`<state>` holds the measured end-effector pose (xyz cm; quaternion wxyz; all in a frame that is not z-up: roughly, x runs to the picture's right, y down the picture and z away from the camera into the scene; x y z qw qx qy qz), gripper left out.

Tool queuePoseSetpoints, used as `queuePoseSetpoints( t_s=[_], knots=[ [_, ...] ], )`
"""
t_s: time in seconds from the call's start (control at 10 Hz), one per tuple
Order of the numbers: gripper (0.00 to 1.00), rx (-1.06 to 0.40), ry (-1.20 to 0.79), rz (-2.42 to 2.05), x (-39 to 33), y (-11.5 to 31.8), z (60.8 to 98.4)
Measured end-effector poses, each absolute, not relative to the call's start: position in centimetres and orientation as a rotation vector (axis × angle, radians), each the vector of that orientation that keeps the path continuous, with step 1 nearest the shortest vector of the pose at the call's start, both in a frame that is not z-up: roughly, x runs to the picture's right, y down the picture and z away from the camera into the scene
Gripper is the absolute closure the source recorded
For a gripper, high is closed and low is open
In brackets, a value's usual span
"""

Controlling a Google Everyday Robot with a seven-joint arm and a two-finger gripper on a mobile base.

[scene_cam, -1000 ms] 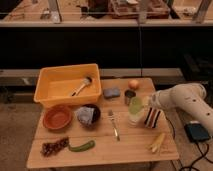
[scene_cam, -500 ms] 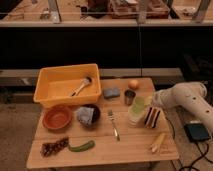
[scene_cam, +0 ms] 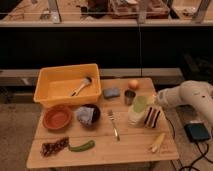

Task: Stack cups into tray

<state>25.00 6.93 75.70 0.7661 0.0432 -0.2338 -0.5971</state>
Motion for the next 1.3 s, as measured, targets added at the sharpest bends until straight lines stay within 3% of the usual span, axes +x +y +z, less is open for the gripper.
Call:
queuePoseSetpoints(
  t_s=[0.2, 1.3],
  knots=[
    [0.20, 0.111, -0.531, -1.304, 24.86, 6.94, 75.24],
    [0.20, 0.134, -0.564, -1.303, 24.90, 7.08, 74.76]
  ],
)
